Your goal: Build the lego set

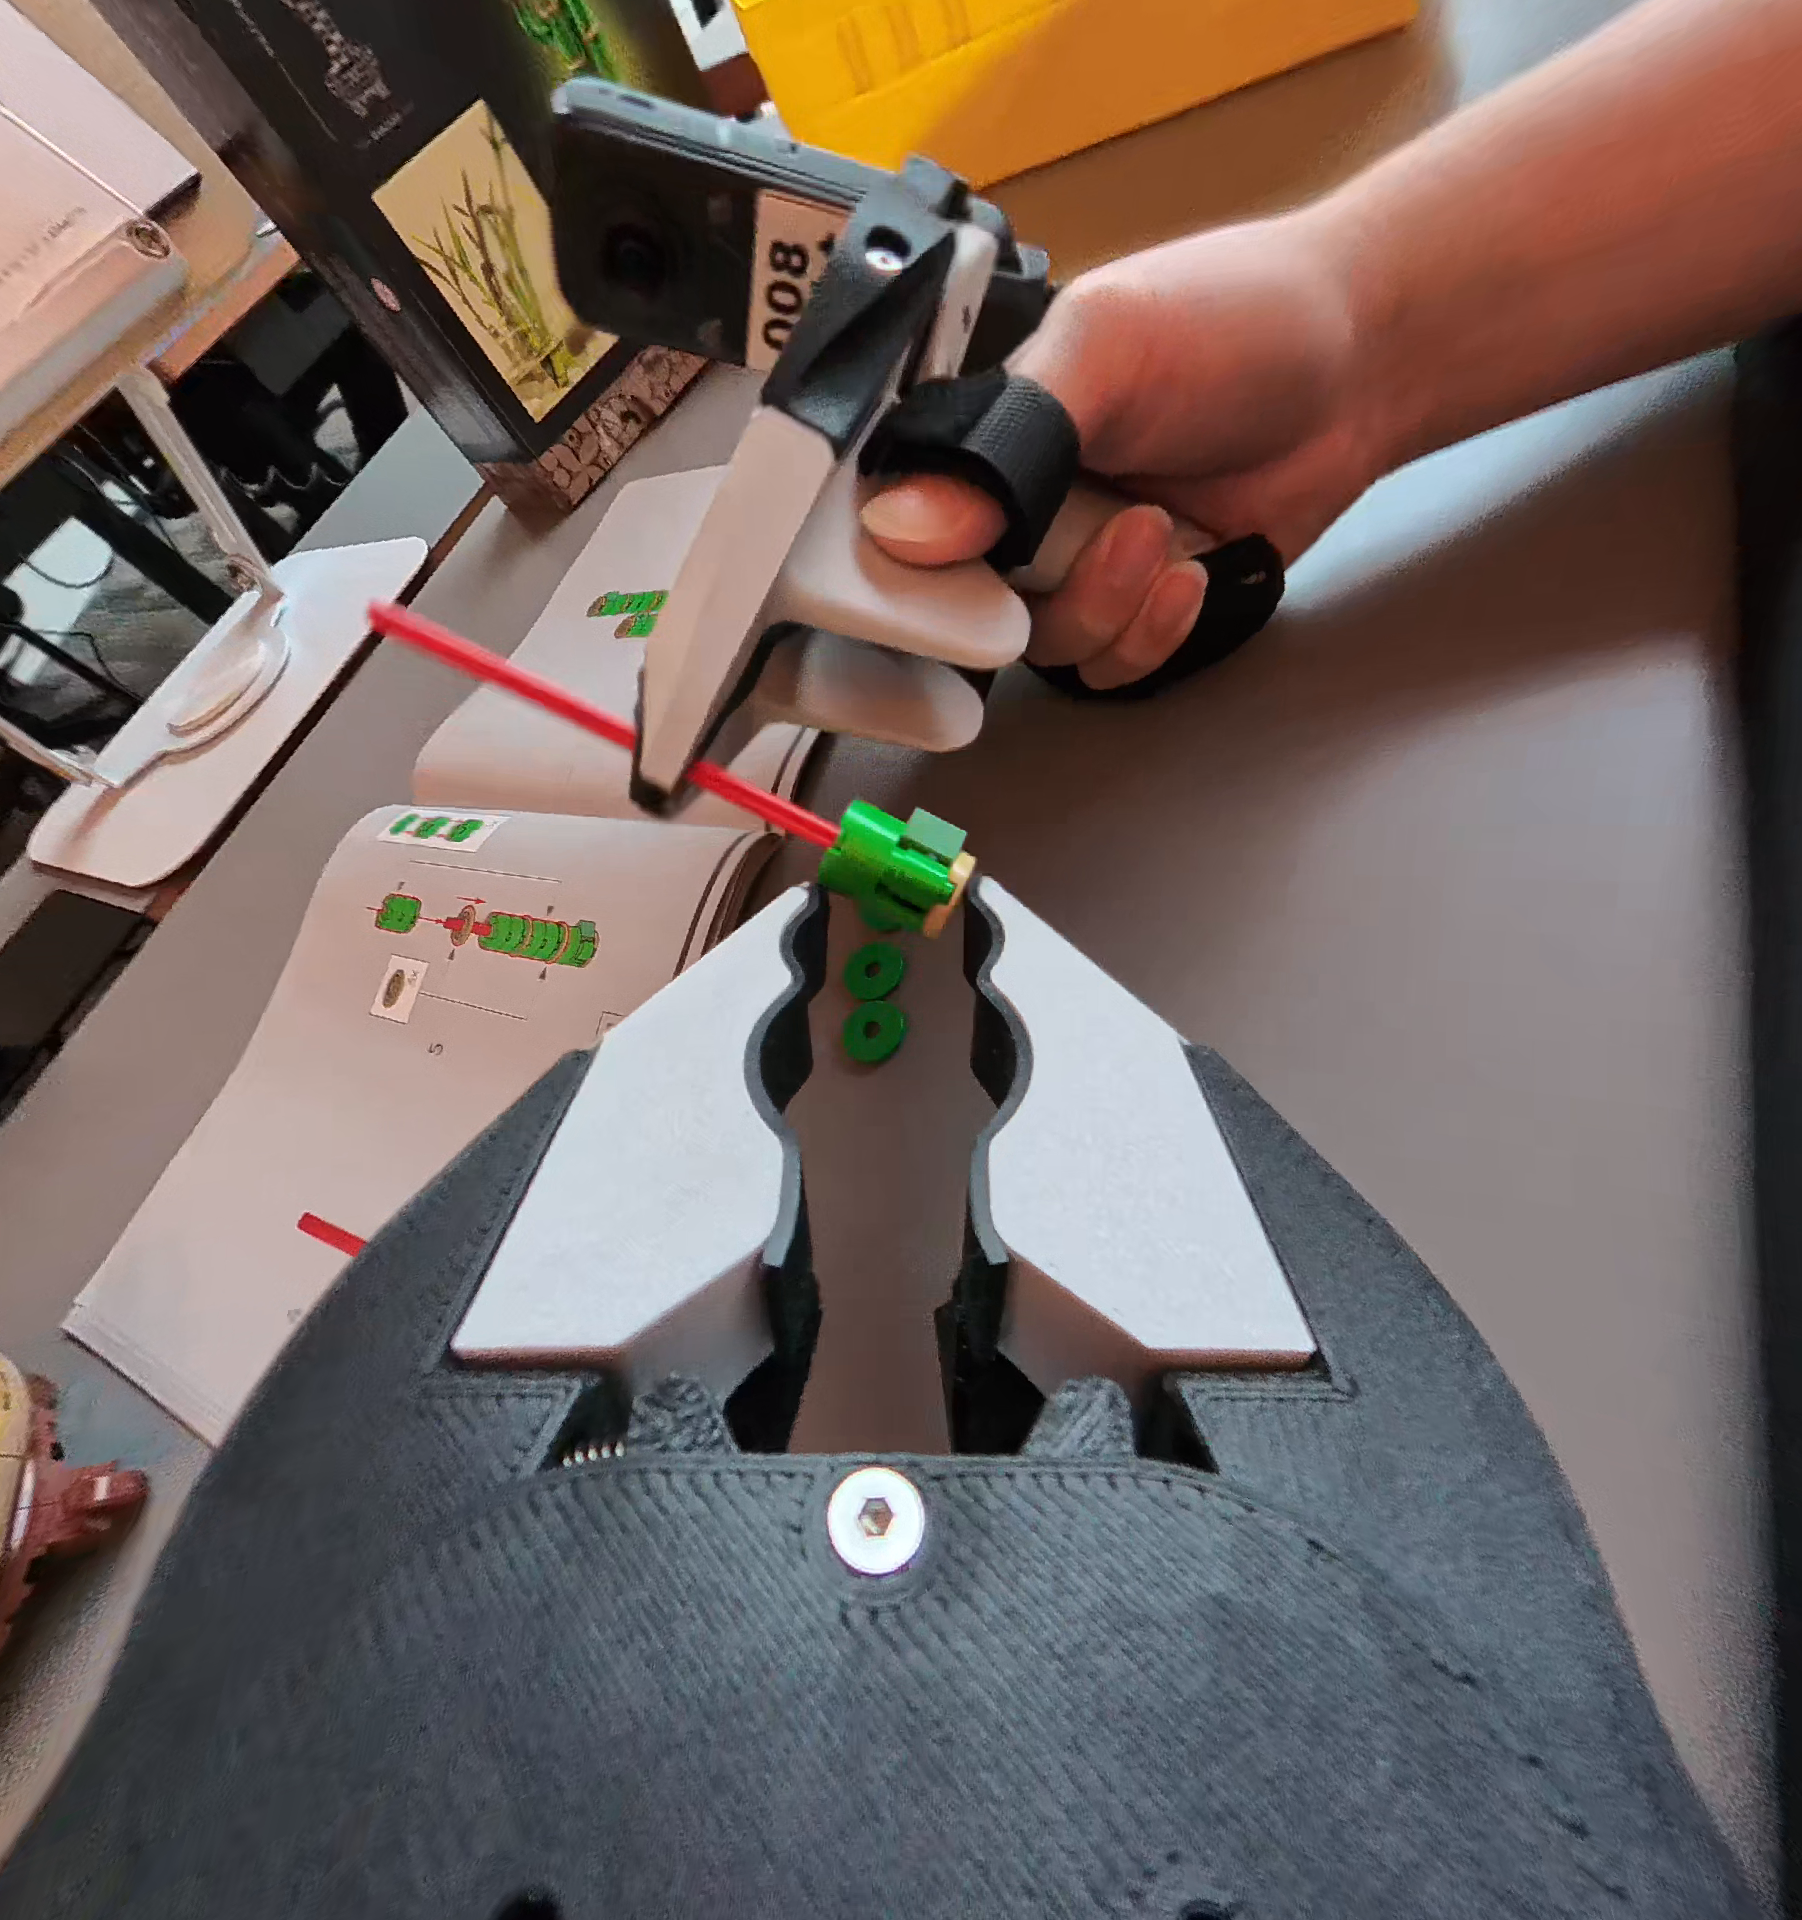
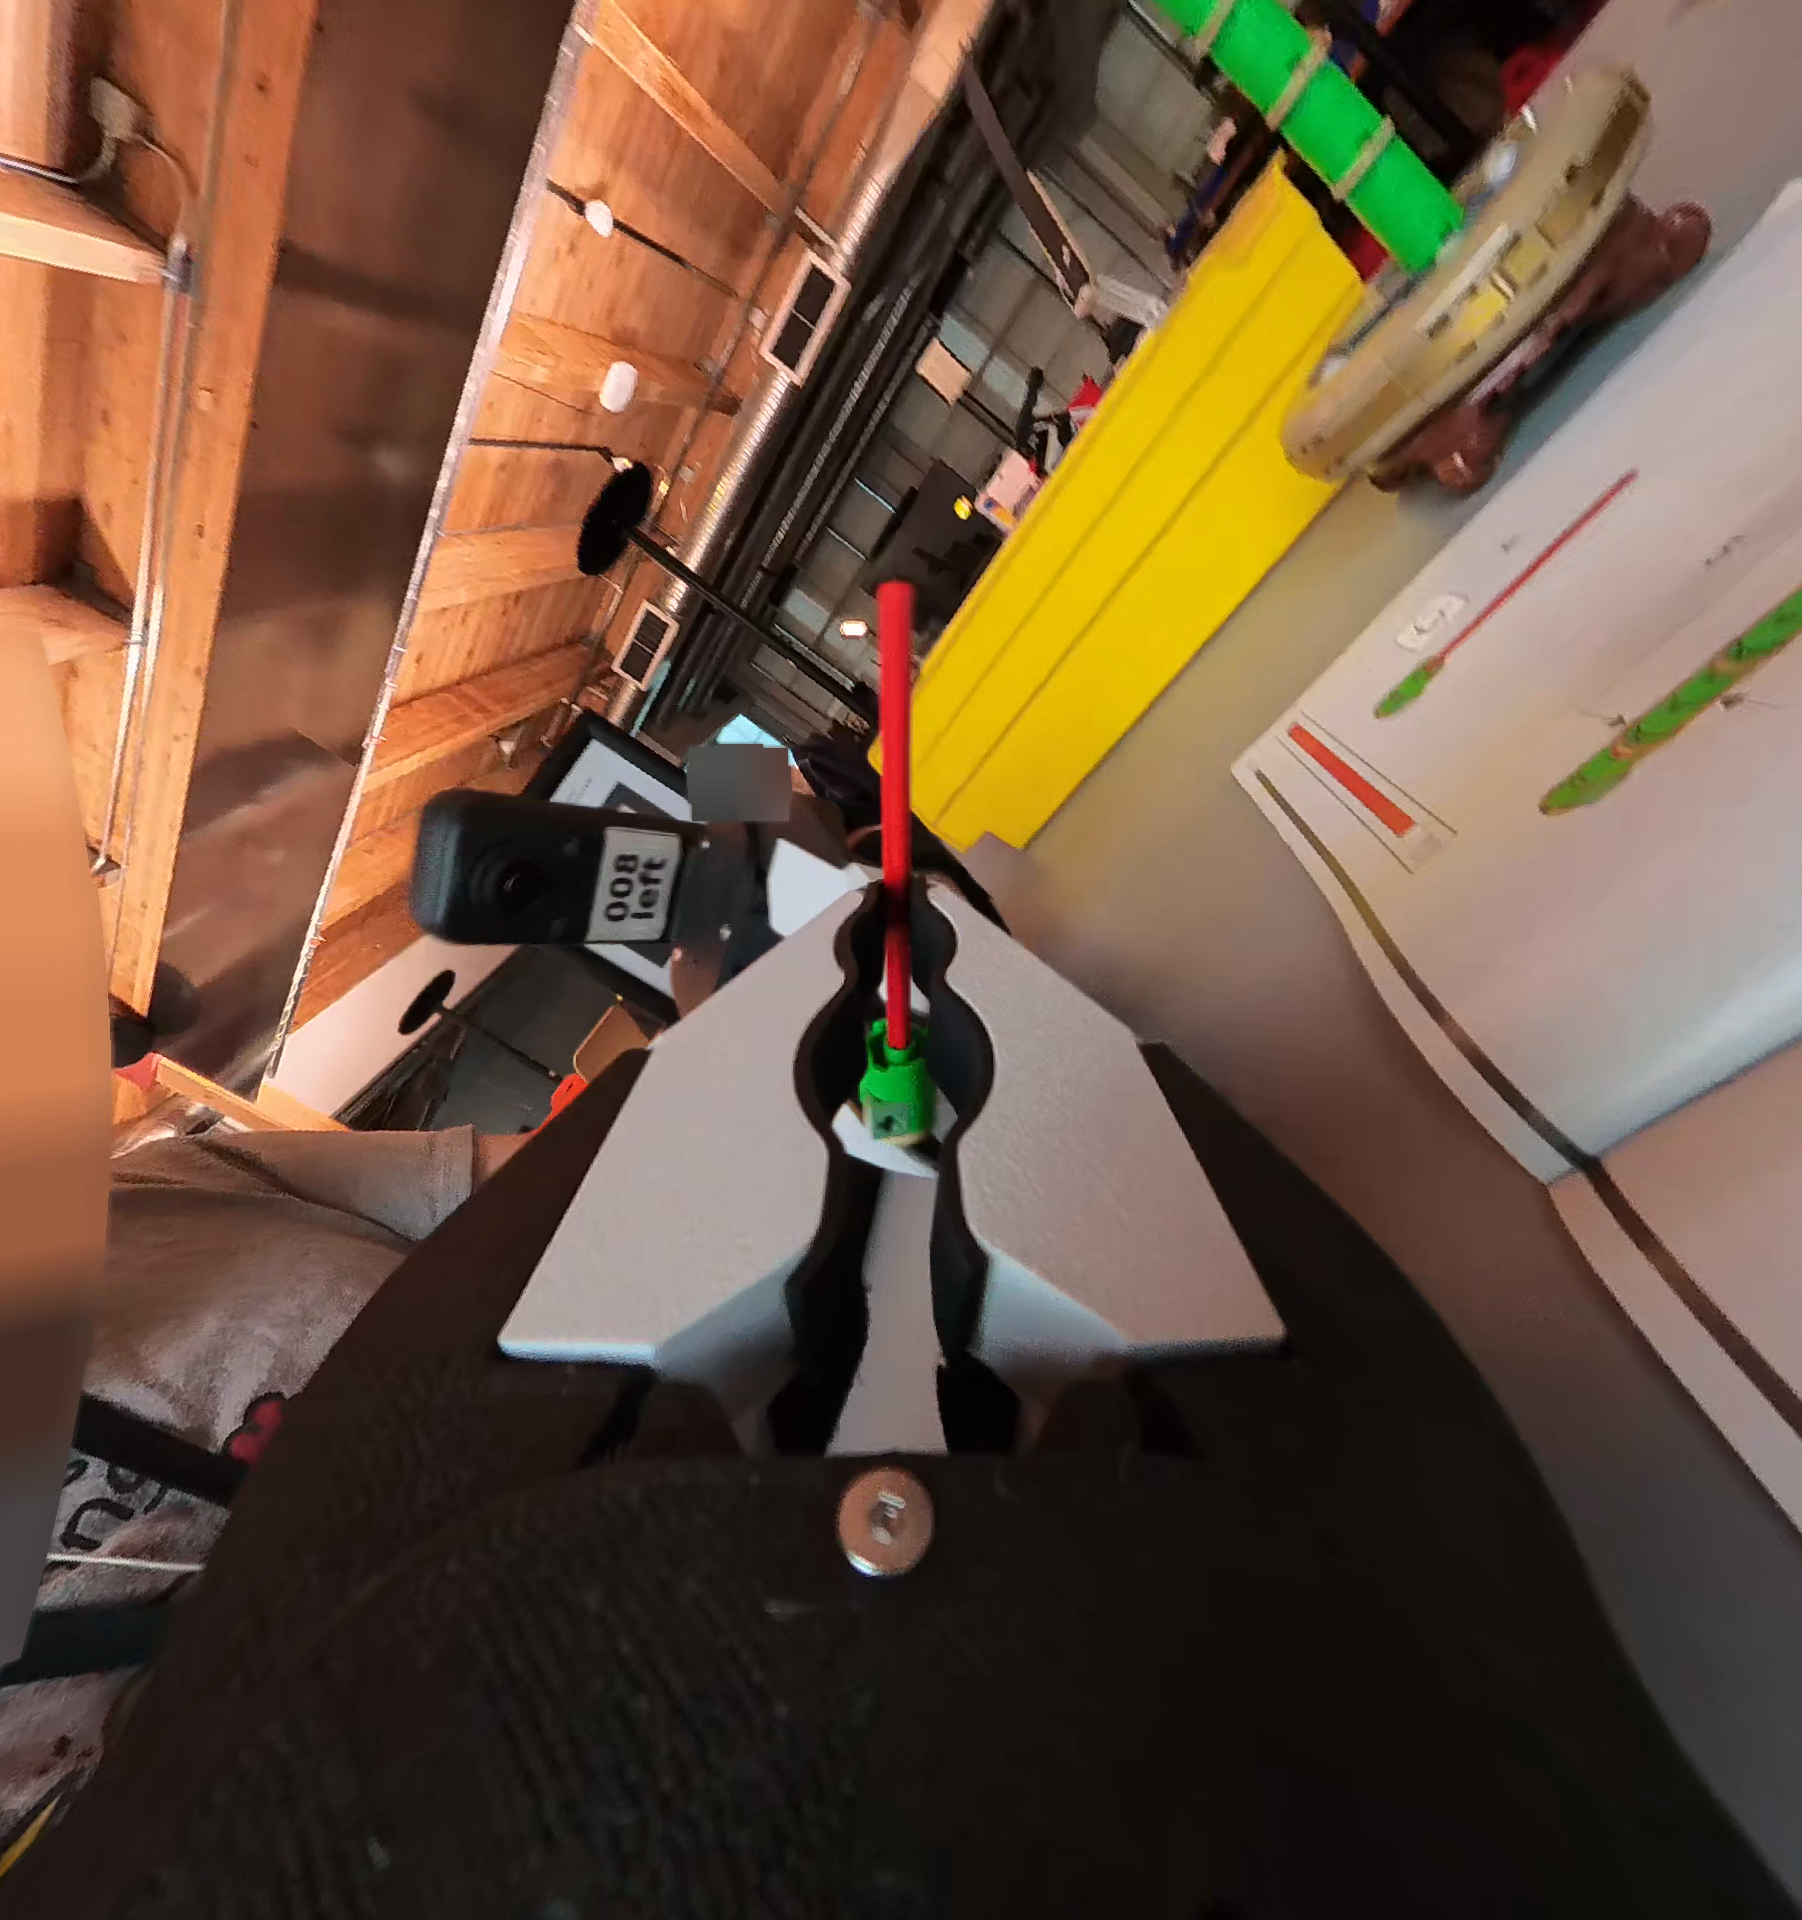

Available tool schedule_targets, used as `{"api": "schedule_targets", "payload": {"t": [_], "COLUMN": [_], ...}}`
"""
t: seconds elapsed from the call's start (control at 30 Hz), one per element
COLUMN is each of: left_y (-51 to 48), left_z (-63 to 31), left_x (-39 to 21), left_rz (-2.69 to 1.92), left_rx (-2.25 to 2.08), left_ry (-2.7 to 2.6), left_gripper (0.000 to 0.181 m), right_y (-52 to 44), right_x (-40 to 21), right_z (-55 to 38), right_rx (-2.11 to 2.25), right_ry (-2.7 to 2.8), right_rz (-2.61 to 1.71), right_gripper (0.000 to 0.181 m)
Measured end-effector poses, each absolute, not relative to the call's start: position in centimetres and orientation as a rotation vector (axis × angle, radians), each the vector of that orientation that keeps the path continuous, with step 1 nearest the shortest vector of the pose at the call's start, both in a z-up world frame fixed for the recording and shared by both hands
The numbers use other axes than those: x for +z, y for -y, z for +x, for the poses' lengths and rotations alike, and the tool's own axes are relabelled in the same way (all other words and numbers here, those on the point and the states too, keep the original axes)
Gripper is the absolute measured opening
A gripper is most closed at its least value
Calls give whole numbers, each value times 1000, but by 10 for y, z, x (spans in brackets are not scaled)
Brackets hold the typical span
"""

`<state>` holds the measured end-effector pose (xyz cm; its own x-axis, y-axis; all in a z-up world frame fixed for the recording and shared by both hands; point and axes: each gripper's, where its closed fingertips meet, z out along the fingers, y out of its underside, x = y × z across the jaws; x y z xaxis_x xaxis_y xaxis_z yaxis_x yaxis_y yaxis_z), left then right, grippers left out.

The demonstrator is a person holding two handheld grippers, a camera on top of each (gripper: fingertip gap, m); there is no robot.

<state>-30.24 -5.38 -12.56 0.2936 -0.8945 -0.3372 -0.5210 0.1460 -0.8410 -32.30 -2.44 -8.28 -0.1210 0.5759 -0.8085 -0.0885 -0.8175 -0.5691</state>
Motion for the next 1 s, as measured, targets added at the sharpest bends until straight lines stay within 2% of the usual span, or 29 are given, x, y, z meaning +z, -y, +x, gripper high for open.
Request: {"api": "schedule_targets", "payload": {"t": [0.3, 0.47, 0.63, 1.0], "left_y": [64, 61, 62, 57], "left_z": [-298, -299, -301, -305], "left_x": [-112, -102, -101, -107], "left_rz": [-1665, -1667, -1665, -1654], "left_rx": [-949, -1041, -1042, -873], "left_ry": [-1187, -1108, -1116, -1174], "left_gripper": [48, 40, 16, 16], "right_y": [34, 46, 47, 52], "right_x": [-49, -52, -55, -59], "right_z": [-316, -327, -330, -333], "right_rx": [1773, 1606, 1551, 1568], "right_ry": [729, 886, 911, 950], "right_rz": [-1510, -1484, -1465, -1455], "right_gripper": [2, 3, 3, 7]}}
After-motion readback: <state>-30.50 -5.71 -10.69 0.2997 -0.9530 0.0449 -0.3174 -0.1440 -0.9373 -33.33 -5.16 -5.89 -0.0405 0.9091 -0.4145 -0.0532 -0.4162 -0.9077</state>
